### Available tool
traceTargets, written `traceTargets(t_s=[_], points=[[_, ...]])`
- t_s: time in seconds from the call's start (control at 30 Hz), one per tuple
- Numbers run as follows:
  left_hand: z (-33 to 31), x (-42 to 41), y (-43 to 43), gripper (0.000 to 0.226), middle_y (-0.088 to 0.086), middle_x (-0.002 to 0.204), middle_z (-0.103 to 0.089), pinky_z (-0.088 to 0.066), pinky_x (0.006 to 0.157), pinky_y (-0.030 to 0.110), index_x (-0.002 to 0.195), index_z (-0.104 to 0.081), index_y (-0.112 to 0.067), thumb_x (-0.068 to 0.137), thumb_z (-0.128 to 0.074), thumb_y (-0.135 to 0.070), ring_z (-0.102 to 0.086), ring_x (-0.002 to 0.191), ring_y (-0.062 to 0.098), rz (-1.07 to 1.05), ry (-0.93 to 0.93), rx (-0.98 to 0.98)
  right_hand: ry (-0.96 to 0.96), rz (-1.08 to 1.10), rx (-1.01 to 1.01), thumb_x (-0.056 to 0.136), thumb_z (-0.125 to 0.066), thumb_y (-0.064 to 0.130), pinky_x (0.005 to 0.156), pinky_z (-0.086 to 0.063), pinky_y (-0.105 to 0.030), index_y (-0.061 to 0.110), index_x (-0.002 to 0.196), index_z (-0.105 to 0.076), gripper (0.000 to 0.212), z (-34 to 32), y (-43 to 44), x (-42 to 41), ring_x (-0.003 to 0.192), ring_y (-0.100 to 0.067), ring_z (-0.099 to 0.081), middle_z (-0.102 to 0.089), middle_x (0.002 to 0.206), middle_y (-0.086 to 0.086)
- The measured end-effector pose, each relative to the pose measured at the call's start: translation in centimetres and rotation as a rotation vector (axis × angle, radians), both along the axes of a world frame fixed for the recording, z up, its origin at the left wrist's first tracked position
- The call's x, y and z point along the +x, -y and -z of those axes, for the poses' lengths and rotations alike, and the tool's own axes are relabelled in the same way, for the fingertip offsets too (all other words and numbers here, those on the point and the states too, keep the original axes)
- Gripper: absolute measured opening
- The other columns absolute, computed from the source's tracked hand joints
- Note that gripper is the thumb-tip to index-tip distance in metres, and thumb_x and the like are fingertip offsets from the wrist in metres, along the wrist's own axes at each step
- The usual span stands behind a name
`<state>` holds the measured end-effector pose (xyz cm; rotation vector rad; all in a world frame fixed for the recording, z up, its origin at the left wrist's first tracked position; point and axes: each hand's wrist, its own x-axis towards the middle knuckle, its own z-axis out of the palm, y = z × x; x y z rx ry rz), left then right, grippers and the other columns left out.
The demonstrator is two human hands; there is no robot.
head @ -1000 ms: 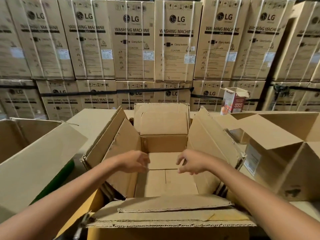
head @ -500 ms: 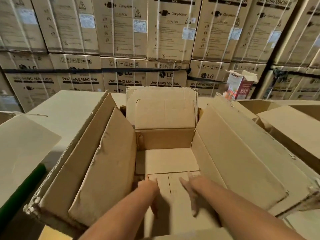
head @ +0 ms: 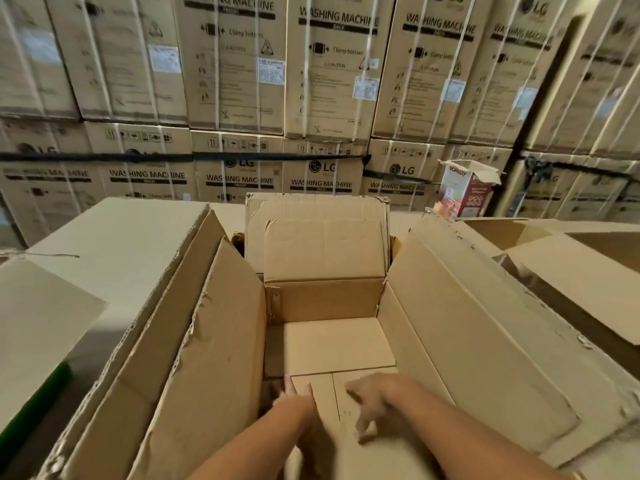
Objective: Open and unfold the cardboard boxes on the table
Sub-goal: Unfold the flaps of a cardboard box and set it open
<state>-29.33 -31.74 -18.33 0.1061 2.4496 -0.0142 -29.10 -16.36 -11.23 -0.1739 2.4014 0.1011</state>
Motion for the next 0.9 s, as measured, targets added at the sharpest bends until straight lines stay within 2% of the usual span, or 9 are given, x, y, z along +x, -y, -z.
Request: traceTargets(t_s=[0.07,0.17,0.27,0.33,0.47,0.53,0.63,0.8,0.9], points=[[-2.7,0.2,0.5,0.093,0.027,0.162,0.005,-0.022,0.119,0.05,0.158,0.005,-0.012,0.096,-0.063,-0.03,-0.012,0.149,0.043,0.11,-0.005,0.011,-0.158,0.048,-0.148,0.085,-0.076,0.04,0.112,-0.038,-0.035,0.02,0.157,-0.026,0.09,-1.9,0.7,0.8,0.14,-0.03,-0.042,-0.041,0.156,-0.01],[-7.6,0.0,1.7,0.09,0.022,0.159,-0.022,-0.028,0.117,0.049,0.157,-0.012,-0.009,0.091,-0.065,-0.042,-0.02,0.147,0.041,0.14,-0.164,0.123,-0.393,0.025,-0.251,0.09,-0.069,0.038,0.114,-0.035,-0.036,0.024,0.16,-0.012,0.092,-5.8,1.3,2.7,0.146,-0.029,-0.034,-0.032,0.16,-0.014],[-13.2,1.0,3.0,0.087,0.019,0.163,-0.012,-0.025,0.119,0.047,0.158,-0.011,-0.013,0.093,-0.062,-0.042,-0.015,0.15,0.038,0.101,-0.38,0.285,-0.541,0.03,-0.329,0.092,-0.066,0.041,0.117,-0.031,-0.039,0.026,0.161,0.0,0.096,-10.4,1.2,5.7,0.149,-0.029,-0.028,-0.01,0.167,-0.011],[-17.2,3.2,4.0,0.087,0.015,0.165,-0.005,-0.022,0.121,0.044,0.158,-0.008,-0.018,0.094,-0.062,-0.04,-0.011,0.152,0.032,0.101,-0.531,0.392,-0.638,0.047,-0.395,0.093,-0.065,0.043,0.117,-0.031,-0.039,0.029,0.16,0.002,0.096,-13.3,0.8,8.2,0.15,-0.029,-0.027,-0.006,0.168,-0.007],[-23.2,10.7,5.7,0.079,0.004,0.166,-0.003,-0.024,0.121,0.036,0.158,-0.012,-0.026,0.096,-0.06,-0.036,-0.013,0.152,0.021,0.151,-0.872,0.551,-0.831,0.089,-0.697,0.091,-0.067,0.044,0.118,-0.031,-0.04,0.029,0.161,-0.001,0.097,-18.1,-0.4,14.4,0.149,-0.024,-0.028,-0.02,0.166,-0.003],[-24.9,15.2,6.1,0.075,0.0,0.166,-0.009,-0.017,0.122,0.031,0.158,-0.017,-0.026,0.097,-0.057,-0.04,-0.013,0.152,0.017,0.153,-1.027,0.666,-0.906,0.144,-0.908,0.09,-0.068,0.045,0.117,-0.034,-0.045,0.033,0.16,-0.007,0.094,-19.7,-1.0,18.1,0.147,-0.024,-0.032,-0.027,0.163,0.001],[-25.9,21.8,6.4,0.071,-0.004,0.164,-0.017,-0.018,0.123,0.037,0.157,-0.022,-0.028,0.096,-0.055,-0.045,-0.014,0.151,0.009,0.127,-1.181,0.819,-0.99,0.164,-1.172,0.088,-0.069,0.047,0.113,-0.04,-0.047,0.038,0.157,-0.014,0.088,-21.2,-1.4,24.1,0.143,-0.016,-0.037,-0.033,0.16,0.005],[-27.5,33.1,6.6,0.071,-0.002,0.16,-0.031,-0.033,0.117,0.051,0.153,-0.031,-0.024,0.092,-0.053,-0.053,-0.027,0.148,0.012,0.098,-1.35,0.989,-1.1,0.123,-1.432,0.089,-0.067,0.05,0.098,-0.048,-0.024,0.041,0.154,-0.024,0.079,-21.9,-1.2,33.0,0.13,0.002,-0.043,-0.037,0.144,0.022],[-27.8,39.0,7.4,0.068,-0.002,0.159,-0.034,-0.034,0.116,0.051,0.152,-0.035,-0.023,0.092,-0.053,-0.049,-0.03,0.147,0.013,0.048,-1.418,0.983,-1.094,0.118,-1.549,0.08,-0.058,0.063,0.085,-0.047,-0.008,0.04,0.151,-0.031,0.079,-21.9,0.3,36.9,0.128,0.006,-0.046,-0.039,0.15,0.021]])
